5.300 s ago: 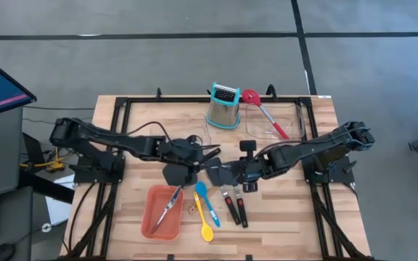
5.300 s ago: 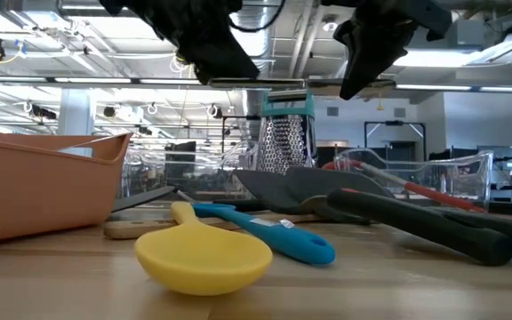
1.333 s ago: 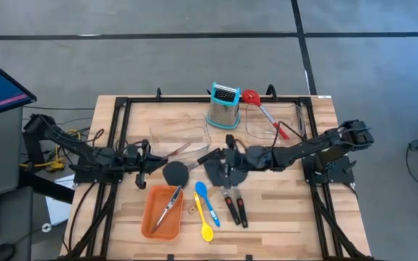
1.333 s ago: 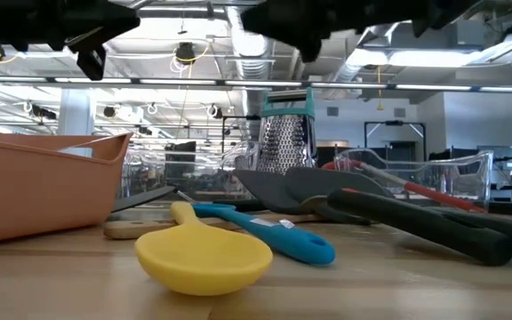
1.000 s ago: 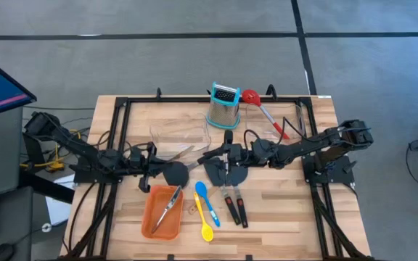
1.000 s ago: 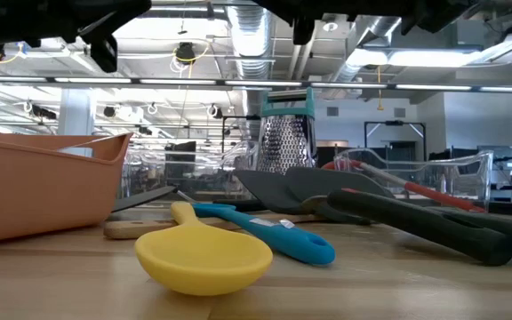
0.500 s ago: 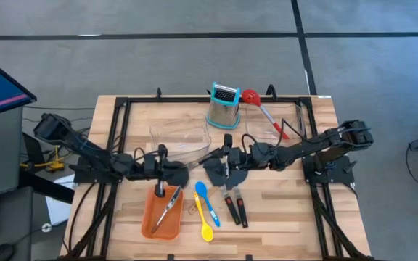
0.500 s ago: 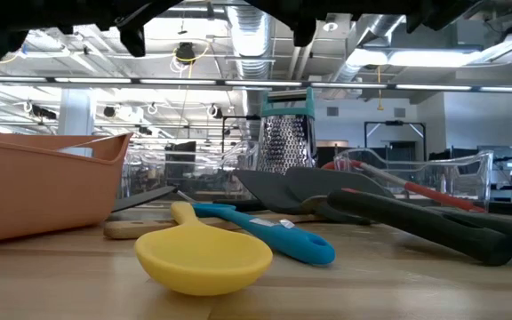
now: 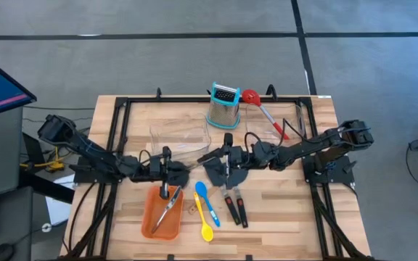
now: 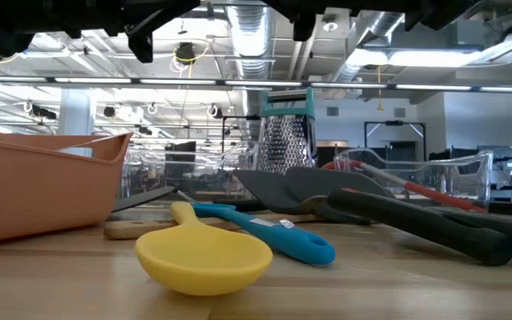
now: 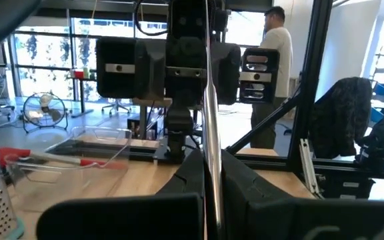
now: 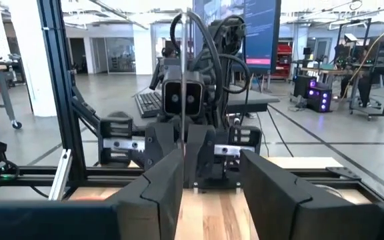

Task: Pick & Place Kitchen Items
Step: Put the silver table knife into the orange bin

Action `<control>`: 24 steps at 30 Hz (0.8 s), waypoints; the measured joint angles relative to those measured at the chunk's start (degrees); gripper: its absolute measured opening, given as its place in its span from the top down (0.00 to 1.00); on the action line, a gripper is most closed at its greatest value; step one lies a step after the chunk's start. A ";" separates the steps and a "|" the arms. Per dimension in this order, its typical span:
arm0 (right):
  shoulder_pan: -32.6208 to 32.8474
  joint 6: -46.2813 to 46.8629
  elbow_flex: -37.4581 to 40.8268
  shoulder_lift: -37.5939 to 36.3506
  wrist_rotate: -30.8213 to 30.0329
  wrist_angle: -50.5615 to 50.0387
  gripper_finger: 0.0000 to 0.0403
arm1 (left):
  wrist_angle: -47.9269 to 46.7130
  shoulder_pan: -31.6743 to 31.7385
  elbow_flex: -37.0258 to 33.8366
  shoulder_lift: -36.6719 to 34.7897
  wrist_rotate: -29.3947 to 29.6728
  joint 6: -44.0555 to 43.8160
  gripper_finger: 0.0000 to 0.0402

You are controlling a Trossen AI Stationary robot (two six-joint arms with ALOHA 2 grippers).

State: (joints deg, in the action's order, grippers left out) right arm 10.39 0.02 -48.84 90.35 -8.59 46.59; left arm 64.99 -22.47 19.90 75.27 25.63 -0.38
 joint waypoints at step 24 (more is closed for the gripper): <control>1.72 -1.96 -0.07 -0.02 1.66 -0.32 0.96 | -0.09 4.82 5.35 5.97 -4.06 0.21 1.00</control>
State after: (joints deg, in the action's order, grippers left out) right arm 12.11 -1.94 -48.90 90.32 -6.93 46.27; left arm 64.90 -17.64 25.26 81.24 21.57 -0.17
